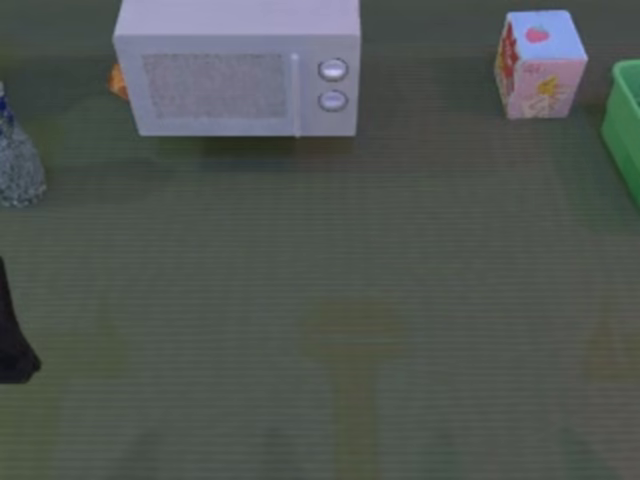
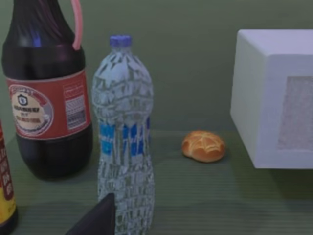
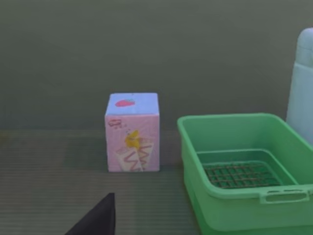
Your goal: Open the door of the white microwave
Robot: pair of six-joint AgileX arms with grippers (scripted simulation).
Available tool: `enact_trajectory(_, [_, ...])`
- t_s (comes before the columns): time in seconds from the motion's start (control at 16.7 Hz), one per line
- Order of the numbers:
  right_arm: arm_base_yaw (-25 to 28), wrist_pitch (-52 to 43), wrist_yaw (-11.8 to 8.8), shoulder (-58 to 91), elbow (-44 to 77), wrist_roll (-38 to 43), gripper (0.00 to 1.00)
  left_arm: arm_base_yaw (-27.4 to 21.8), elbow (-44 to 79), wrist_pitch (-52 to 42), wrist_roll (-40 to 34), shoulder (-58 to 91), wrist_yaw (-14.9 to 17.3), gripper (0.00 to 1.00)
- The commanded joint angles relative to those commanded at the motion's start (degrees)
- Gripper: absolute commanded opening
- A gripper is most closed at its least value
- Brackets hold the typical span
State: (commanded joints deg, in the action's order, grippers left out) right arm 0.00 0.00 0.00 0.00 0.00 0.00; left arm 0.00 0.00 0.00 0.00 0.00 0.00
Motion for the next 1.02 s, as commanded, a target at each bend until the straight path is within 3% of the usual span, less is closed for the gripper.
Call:
enact_trajectory(0.24, [0.0,0.0,0.0,0.0,0.0,0.0,1.00,-0.5,1.5,-1.3,-0.3,1.7,-0.3,1.00])
enact_trajectory(0.48, [0.0,0.0,0.0,0.0,0.0,0.0,1.00,-3.6,11.4,-8.5,-2.4,12.3,-1.8,1.00])
enact_trajectory(0.72, [0.0,0.0,0.0,0.0,0.0,0.0,1.00,-8.5,30.7,-19.3,-6.5,31.7,-4.2,1.00])
enact_trajectory(1.02, [0.0,0.0,0.0,0.0,0.0,0.0,1.00,-15.6,63.7,-33.8,-13.6,61.1,-7.6,1.00])
